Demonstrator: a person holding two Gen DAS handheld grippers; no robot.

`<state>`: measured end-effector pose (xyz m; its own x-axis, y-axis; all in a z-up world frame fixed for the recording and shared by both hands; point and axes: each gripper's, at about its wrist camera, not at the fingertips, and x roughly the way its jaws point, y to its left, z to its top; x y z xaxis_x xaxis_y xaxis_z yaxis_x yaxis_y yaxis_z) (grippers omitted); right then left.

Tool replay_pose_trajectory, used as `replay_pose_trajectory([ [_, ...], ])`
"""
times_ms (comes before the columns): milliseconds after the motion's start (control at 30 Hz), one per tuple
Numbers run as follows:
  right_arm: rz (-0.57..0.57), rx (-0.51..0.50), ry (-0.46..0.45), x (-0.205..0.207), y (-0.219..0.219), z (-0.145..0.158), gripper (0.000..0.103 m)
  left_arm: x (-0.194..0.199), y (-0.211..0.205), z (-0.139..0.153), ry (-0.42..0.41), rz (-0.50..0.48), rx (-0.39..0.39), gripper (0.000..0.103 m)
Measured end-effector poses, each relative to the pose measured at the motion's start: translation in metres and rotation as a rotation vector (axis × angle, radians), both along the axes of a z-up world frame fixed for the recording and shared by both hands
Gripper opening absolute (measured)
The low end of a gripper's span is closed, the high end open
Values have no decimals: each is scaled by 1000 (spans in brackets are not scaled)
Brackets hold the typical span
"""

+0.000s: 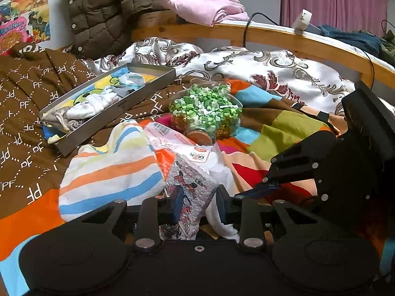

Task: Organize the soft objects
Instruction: 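Grasp the white fuzzy cloth with the left gripper while the right gripper grasps the white cloth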

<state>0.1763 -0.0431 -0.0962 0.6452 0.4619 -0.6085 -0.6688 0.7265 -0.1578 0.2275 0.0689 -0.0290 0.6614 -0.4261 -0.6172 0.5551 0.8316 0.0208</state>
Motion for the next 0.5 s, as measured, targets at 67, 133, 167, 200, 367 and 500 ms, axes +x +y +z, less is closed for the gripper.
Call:
replay_pose_trajectory([
  [67,2,-3,1,2,-3,-1,20,-1,3,0,2,9,-5,28],
  [133,0,-14,4,3,-3,-2,17,-2,5,1,1,20,-9,25],
  [167,-2,-20,3,4,-4,-3,15,-2,6,2,-2,28,-12,24],
  [200,-2,-23,1,5,-5,-4,11,-3,8,4,-2,37,-16,23],
  [367,0,-20,-11,5,-8,-1,3,-7,13,6,-5,63,-23,18],
  [500,2,-1,-22,4,-10,2,3,-11,18,9,1,91,-32,15],
])
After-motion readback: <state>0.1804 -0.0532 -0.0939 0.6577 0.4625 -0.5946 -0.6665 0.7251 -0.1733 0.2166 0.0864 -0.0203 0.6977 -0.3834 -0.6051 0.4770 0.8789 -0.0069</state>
